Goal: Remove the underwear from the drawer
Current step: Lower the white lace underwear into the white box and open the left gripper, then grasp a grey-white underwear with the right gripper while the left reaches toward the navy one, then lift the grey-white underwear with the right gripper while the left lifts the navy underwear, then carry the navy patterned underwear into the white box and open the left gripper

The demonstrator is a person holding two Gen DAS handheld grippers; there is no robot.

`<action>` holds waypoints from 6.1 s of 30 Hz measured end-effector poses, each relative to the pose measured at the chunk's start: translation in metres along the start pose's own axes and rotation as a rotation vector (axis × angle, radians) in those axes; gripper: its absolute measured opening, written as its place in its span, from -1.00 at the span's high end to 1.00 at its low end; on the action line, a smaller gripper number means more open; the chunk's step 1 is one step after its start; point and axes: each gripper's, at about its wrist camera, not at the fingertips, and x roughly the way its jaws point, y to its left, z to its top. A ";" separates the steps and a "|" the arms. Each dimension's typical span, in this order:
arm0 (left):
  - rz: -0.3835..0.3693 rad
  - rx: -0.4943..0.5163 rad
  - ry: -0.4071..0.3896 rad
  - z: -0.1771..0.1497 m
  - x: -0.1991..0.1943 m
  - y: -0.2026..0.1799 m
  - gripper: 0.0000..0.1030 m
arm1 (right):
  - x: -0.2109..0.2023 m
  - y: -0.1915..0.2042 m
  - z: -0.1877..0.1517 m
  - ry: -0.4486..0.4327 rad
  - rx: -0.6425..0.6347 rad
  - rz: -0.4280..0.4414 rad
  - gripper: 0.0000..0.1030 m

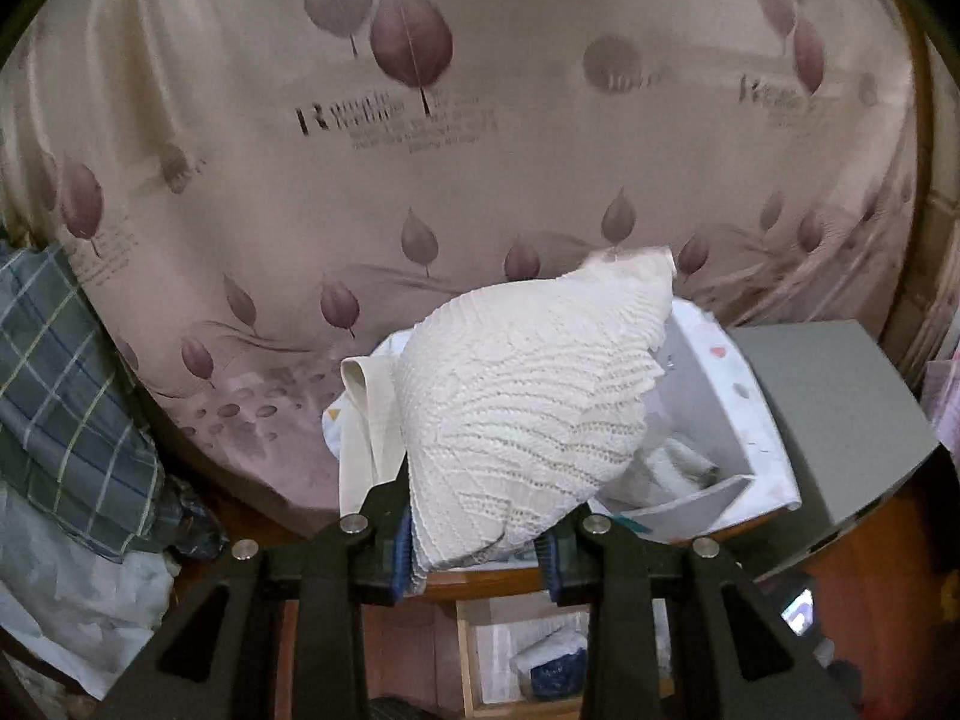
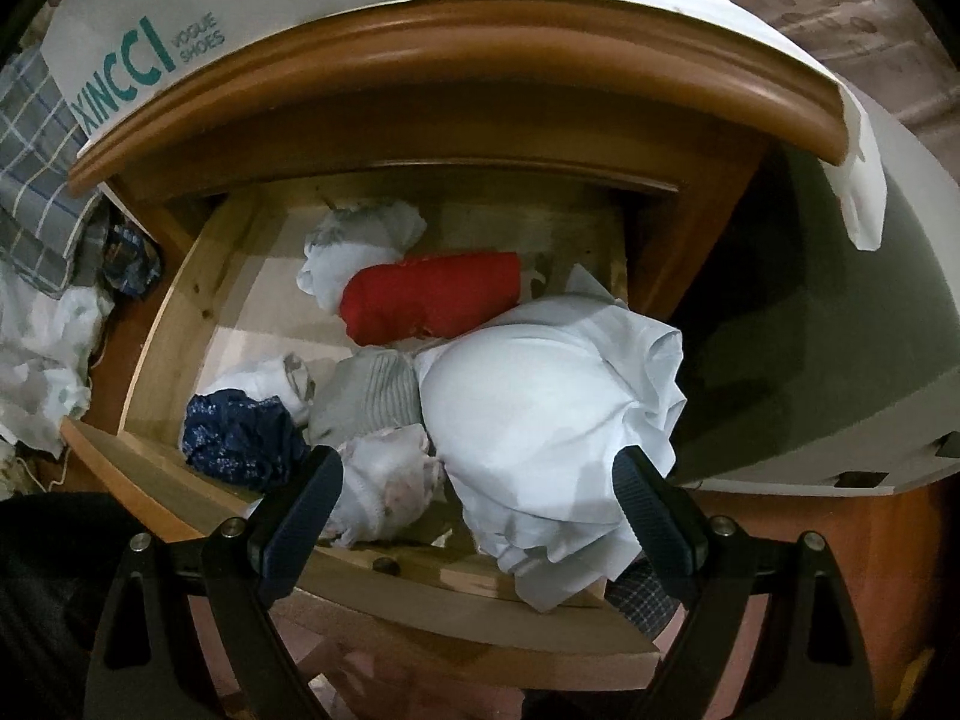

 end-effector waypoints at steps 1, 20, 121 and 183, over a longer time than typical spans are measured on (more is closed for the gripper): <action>0.002 0.009 0.025 0.003 0.015 -0.003 0.38 | 0.001 0.000 0.000 0.002 0.002 0.002 -0.73; 0.008 -0.023 0.266 -0.010 0.174 -0.014 0.37 | 0.004 -0.008 0.000 0.026 0.051 0.041 -0.73; -0.307 -0.138 0.818 -0.258 0.238 -0.071 0.67 | 0.063 0.036 0.008 0.402 0.083 0.163 0.55; 0.040 0.016 0.144 -0.015 0.150 0.006 0.67 | -0.002 0.012 -0.001 0.057 0.000 -0.001 0.59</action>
